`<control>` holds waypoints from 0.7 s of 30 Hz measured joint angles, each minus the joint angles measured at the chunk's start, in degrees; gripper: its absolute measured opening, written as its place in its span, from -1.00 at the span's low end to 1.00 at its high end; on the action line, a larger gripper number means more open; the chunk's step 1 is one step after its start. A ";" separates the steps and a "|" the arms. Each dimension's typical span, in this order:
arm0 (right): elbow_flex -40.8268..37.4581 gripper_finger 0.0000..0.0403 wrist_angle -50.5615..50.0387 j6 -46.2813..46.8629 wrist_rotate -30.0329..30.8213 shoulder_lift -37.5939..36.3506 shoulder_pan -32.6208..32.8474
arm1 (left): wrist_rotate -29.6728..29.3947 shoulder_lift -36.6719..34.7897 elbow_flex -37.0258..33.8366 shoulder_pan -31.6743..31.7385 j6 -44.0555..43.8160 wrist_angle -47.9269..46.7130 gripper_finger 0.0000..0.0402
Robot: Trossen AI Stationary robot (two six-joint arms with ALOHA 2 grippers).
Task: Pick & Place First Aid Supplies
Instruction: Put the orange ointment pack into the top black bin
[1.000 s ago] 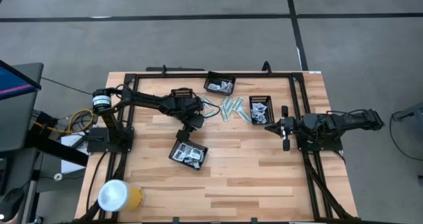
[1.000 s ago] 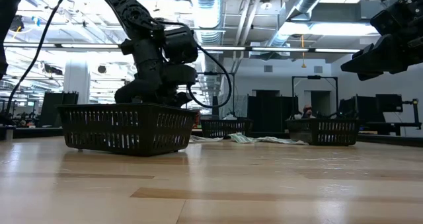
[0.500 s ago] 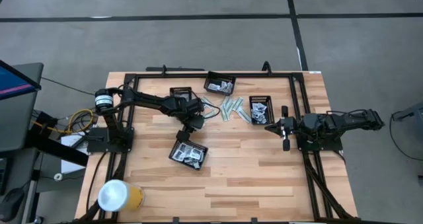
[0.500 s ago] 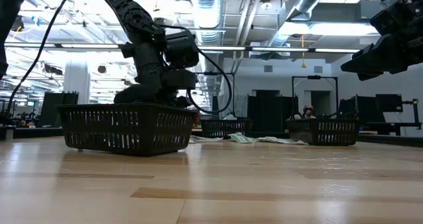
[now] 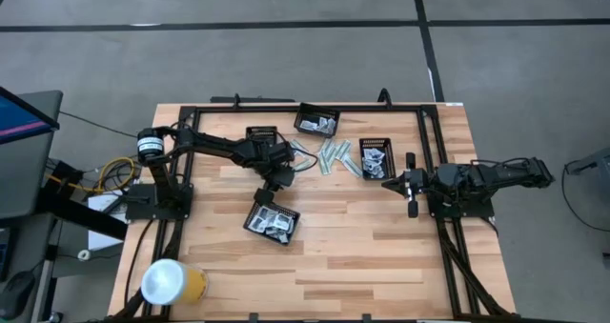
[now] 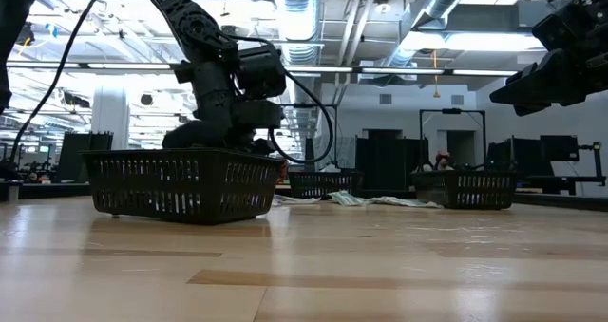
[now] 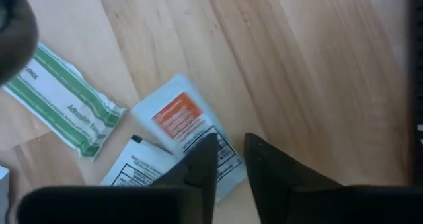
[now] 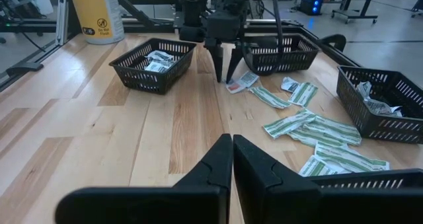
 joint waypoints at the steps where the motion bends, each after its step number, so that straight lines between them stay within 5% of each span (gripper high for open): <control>1: 0.00 -0.96 0.01 0.01 0.00 0.01 0.00 | 0.09 0.00 0.00 -0.01 0.02 -0.06 -0.69; 5: 0.00 -0.96 0.00 0.00 0.00 0.01 -0.01 | 0.12 0.00 -0.02 -0.03 0.01 -0.10 -0.95; 21: 0.00 -0.96 0.00 0.00 0.00 0.01 0.00 | -8.01 -3.26 -0.24 -2.05 2.18 1.31 -0.98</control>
